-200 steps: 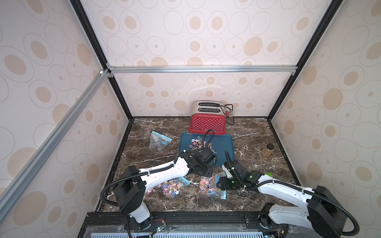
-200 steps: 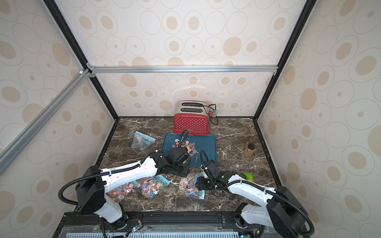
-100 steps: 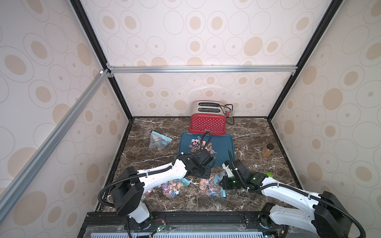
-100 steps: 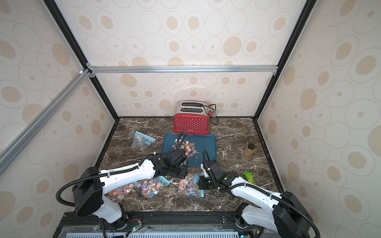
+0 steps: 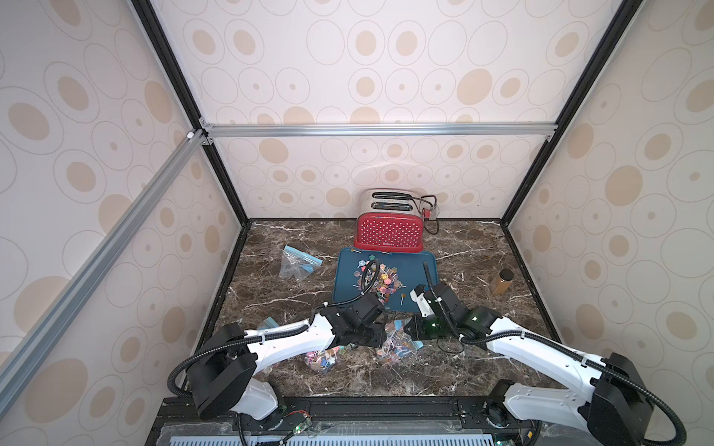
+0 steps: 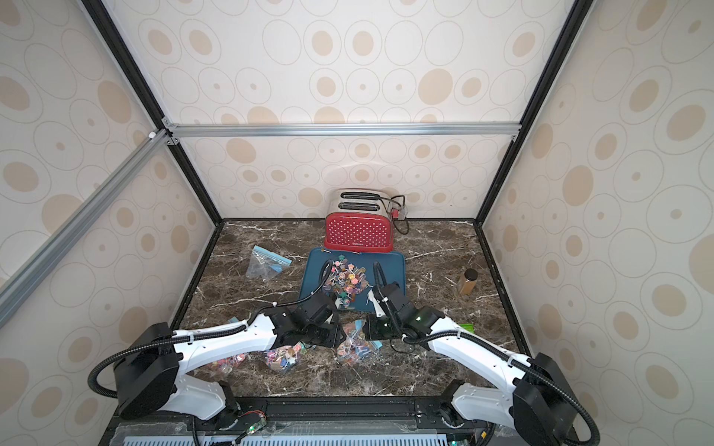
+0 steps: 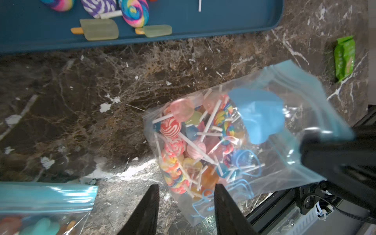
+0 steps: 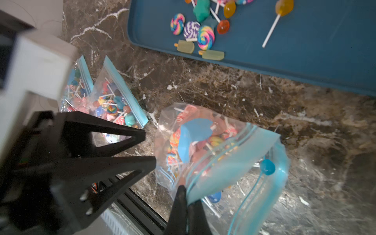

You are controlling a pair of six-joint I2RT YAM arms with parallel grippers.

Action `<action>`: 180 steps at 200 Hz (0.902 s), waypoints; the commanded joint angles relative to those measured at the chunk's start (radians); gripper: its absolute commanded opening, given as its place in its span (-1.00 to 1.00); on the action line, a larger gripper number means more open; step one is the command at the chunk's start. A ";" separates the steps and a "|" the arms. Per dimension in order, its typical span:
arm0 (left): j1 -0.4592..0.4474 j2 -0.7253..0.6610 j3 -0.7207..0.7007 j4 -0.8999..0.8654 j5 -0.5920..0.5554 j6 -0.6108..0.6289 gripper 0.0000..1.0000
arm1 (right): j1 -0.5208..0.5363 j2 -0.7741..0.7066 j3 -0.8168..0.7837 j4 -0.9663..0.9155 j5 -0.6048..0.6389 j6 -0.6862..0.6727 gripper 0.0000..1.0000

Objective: Pour candies out of the ziploc bag
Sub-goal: Pick up the ziploc bag from the center of the board.

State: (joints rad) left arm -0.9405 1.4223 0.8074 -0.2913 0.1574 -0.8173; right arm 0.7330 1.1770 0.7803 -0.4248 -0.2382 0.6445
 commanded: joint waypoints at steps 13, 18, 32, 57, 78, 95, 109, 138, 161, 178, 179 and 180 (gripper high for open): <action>0.031 -0.076 -0.082 0.135 0.026 -0.012 -0.10 | -0.002 0.034 0.143 -0.124 0.018 -0.059 -1.00; 0.036 -0.086 -0.094 0.145 0.030 -0.010 -0.11 | -0.002 0.040 0.165 -0.141 0.020 -0.066 -1.00; 0.051 -0.109 -0.117 0.166 0.038 0.000 -0.16 | -0.003 0.058 0.231 -0.188 0.032 -0.087 -1.00; 0.086 -0.146 -0.138 0.199 0.065 0.020 -0.17 | -0.003 0.087 0.344 -0.257 0.063 -0.126 -1.00; 0.152 -0.168 -0.154 0.240 0.108 0.025 -0.21 | -0.009 0.125 0.445 -0.327 0.090 -0.169 -1.00; 0.223 -0.171 -0.162 0.280 0.165 0.029 -0.23 | -0.025 0.157 0.510 -0.358 0.090 -0.200 -1.00; 0.281 -0.165 -0.164 0.317 0.209 0.025 -0.23 | -0.046 0.183 0.554 -0.367 0.070 -0.224 -1.00; 0.411 -0.149 -0.192 0.468 0.307 -0.030 -0.18 | -0.080 0.236 0.641 -0.377 0.014 -0.287 -1.00; 0.482 -0.120 -0.206 0.613 0.390 -0.076 -0.13 | -0.105 0.283 0.715 -0.395 -0.026 -0.333 -1.00; 0.492 -0.079 -0.172 0.629 0.418 -0.065 -0.07 | -0.126 0.315 0.759 -0.409 -0.046 -0.363 -1.00; 0.492 -0.076 -0.168 0.627 0.418 -0.064 -0.07 | -0.126 0.317 0.762 -0.411 -0.047 -0.364 -1.00; 0.492 -0.074 -0.166 0.626 0.419 -0.063 -0.07 | -0.128 0.318 0.764 -0.413 -0.046 -0.366 -1.00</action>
State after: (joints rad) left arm -0.4667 1.3056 0.6044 0.2119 0.4831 -0.8585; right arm 0.6281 1.4712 1.4708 -0.8089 -0.2367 0.3553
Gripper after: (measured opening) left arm 0.458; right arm 0.047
